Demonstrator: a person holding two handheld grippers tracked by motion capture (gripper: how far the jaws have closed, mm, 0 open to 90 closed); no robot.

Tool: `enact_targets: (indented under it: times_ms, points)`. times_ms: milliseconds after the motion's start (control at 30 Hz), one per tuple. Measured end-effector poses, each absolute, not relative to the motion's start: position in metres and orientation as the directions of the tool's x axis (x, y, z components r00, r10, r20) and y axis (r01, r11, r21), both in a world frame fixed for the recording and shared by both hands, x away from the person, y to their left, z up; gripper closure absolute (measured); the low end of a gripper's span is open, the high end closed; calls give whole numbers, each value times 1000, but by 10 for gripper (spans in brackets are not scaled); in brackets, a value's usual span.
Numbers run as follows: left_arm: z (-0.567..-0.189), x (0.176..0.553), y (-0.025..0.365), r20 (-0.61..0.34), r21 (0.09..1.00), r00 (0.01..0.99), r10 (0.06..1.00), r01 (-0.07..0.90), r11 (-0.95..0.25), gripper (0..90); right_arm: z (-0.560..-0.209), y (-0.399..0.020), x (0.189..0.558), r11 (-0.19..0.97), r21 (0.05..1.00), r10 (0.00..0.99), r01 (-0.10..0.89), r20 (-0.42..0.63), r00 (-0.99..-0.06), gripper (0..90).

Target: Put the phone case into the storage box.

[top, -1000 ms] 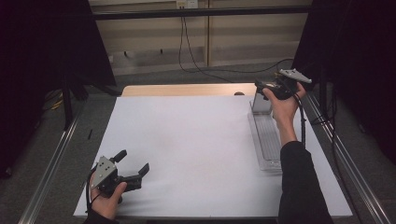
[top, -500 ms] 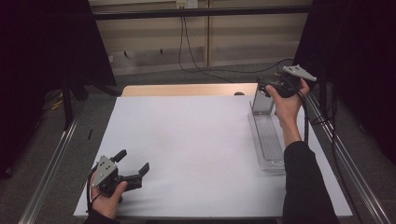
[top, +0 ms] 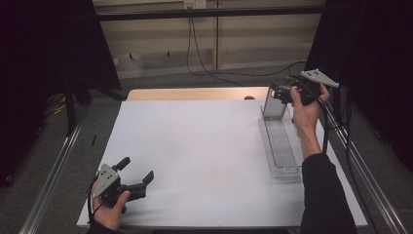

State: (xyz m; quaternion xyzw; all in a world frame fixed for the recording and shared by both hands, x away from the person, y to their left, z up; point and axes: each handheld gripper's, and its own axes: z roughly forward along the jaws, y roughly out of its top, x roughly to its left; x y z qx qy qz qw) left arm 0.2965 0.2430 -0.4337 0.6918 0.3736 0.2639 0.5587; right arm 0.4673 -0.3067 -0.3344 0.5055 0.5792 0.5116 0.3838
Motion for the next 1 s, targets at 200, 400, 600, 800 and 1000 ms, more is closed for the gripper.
enact_targets:
  times_ms: [200, 400, 600, 800, 1000]
  points:
    - [-433, 297, 243, -50, 971, 583, 811, 218, -96, 25, -336, -308, 459, -24, 981, 971, 195, 69, -229, 0]
    - [-432, 297, 242, -49, 972, 587, 808, 216, -98, 25, -340, -310, 449, -23, 982, 967, 185, 69, -247, 0]
    - [-433, 296, 242, -48, 971, 586, 809, 216, -98, 24, -343, -312, 441, -9, 982, 962, 189, 60, -265, 0]
    - [-432, 296, 243, -48, 972, 588, 808, 212, -97, 24, -348, -314, 430, -11, 980, 952, 197, 71, -299, 0]
    - [-433, 296, 243, -57, 972, 583, 811, 218, -89, 24, -353, -311, 423, 6, 980, 942, 199, 61, -330, 0]
